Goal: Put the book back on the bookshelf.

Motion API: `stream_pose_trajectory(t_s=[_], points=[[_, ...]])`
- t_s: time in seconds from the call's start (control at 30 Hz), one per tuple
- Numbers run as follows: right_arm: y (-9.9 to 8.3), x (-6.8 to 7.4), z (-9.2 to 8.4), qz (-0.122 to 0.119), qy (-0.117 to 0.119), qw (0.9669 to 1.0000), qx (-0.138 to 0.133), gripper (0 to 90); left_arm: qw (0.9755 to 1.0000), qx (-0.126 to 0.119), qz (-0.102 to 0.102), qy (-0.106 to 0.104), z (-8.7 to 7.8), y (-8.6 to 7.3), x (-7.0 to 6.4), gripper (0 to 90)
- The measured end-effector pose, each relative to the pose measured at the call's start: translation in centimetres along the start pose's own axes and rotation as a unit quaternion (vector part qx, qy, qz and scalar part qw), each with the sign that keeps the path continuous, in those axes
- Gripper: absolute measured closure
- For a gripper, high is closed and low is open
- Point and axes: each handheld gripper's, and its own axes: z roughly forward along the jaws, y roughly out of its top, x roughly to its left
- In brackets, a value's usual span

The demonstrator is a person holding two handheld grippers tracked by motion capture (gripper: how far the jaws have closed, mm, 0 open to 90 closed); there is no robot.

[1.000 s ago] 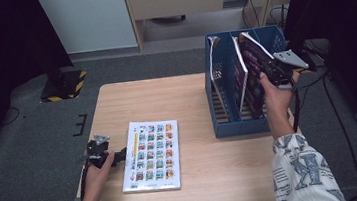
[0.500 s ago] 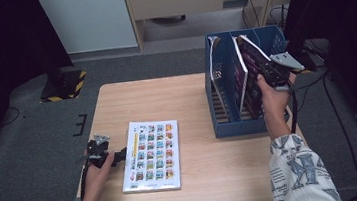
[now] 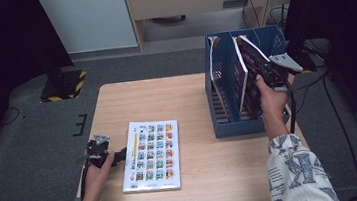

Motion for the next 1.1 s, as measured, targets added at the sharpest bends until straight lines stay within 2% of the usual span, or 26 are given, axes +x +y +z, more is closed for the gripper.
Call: stream_pose_trajectory(t_s=[0.23, 0.77, 1.1], points=[[-0.30, 0.51, 0.08, -0.006, 0.005, 1.0000, -0.006, 83.7, 1.0000, 0.000, 0.000, 0.000, 0.00, 0.00, 0.00, 1.9], [-0.46, 0.68, -0.12, -0.009, 0.013, 0.9999, -0.006, 83.4, 1.0000, 0.000, 0.000, 0.000, 0.00, 0.00, 0.00, 2.0], [-0.32, 0.91, -0.38, -0.014, 0.030, 0.9994, 0.008, 83.2, 1.0000, 0.000, 0.000, 0.000, 0.00, 0.00, 0.00, 2.0]])
